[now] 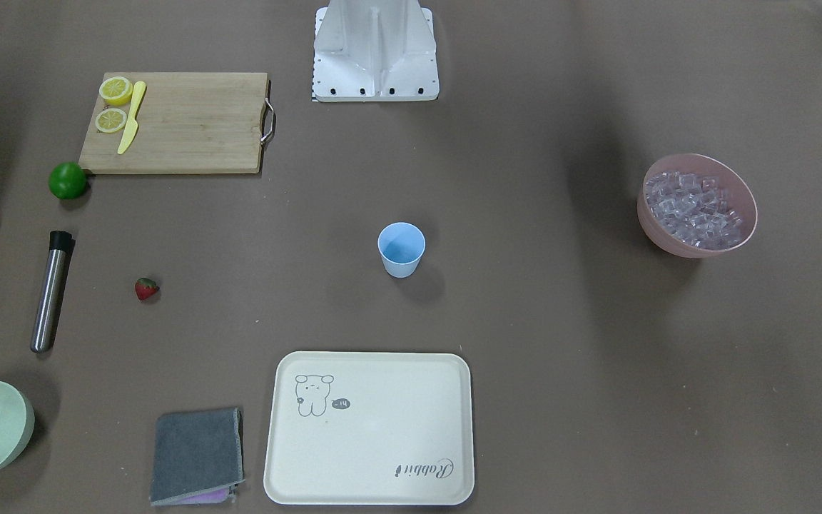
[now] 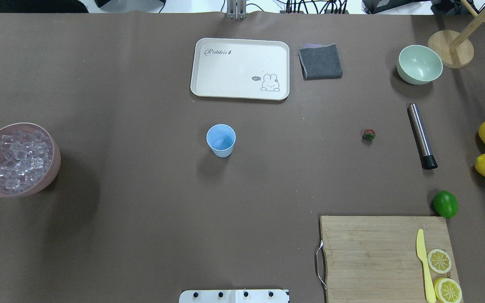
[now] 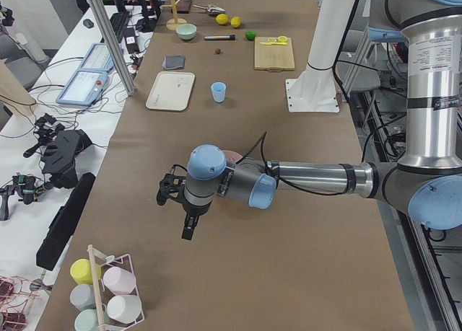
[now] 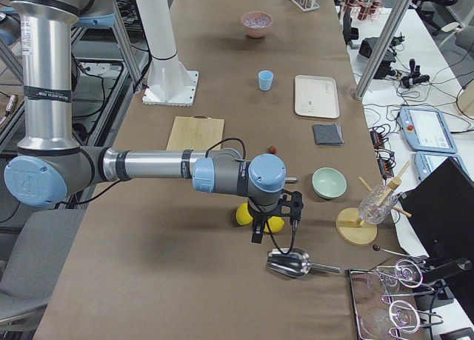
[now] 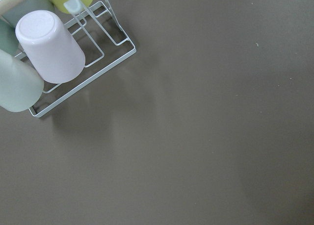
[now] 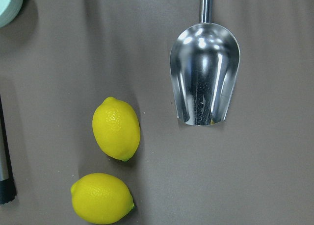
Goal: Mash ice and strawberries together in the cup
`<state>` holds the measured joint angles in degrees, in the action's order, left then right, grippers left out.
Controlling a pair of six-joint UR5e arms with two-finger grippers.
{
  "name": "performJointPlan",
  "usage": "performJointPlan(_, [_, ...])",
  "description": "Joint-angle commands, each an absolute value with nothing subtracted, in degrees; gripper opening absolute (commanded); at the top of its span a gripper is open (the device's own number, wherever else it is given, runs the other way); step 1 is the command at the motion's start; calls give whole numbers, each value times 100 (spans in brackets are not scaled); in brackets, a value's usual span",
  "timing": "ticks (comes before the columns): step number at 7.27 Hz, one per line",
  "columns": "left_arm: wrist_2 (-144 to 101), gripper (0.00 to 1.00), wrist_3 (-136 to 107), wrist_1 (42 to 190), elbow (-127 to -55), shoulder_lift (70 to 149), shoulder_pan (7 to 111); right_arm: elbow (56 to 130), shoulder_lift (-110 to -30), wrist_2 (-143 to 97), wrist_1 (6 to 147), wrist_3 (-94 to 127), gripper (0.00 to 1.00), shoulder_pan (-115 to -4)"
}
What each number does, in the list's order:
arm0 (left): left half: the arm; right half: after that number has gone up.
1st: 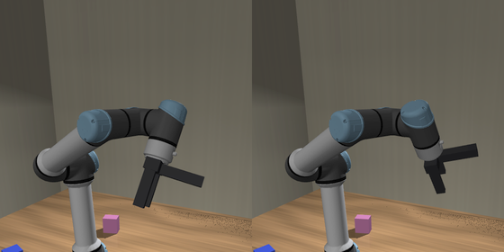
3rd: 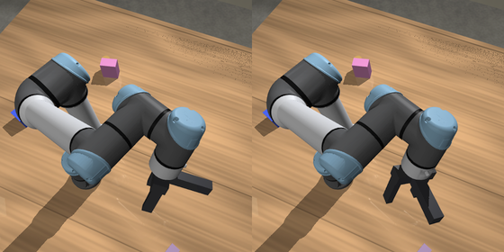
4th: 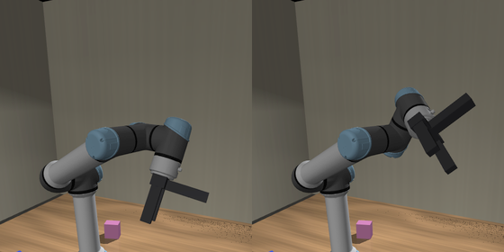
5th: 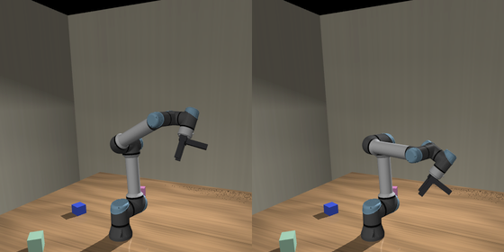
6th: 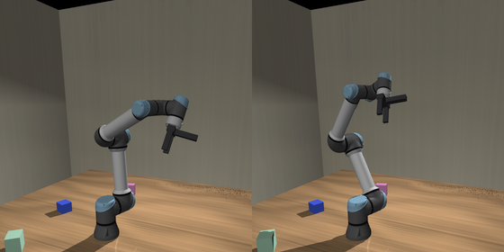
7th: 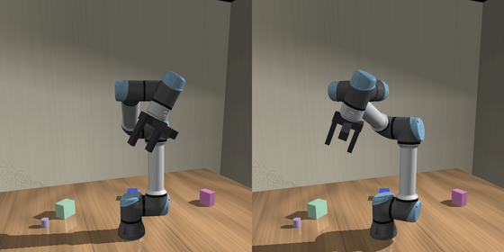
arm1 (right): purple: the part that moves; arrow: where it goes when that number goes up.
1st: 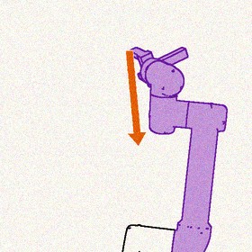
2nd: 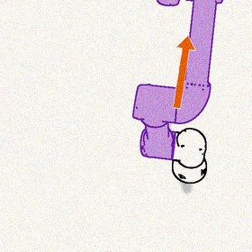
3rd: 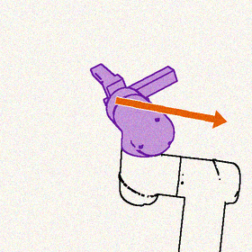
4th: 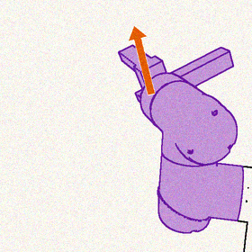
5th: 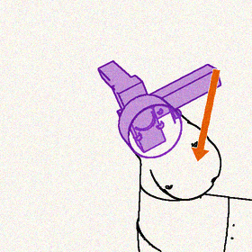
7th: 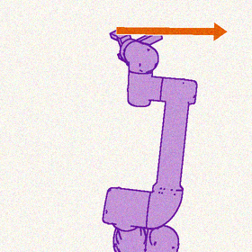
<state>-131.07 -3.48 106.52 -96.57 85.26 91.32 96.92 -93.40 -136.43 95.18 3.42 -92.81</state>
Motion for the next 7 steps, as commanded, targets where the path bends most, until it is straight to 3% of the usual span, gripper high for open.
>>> performJointPlan(1, [-13209, 97, -351, 10661, -9694, 8560, 9132, 9694, -9334, -13649, 9519, 351, 100, -9281])
performJointPlan(7, [-13236, 97, -378, 10872, -9677, 8596, 9132, 9703, -9325, -13632, 9519, 343, 100, -9281])
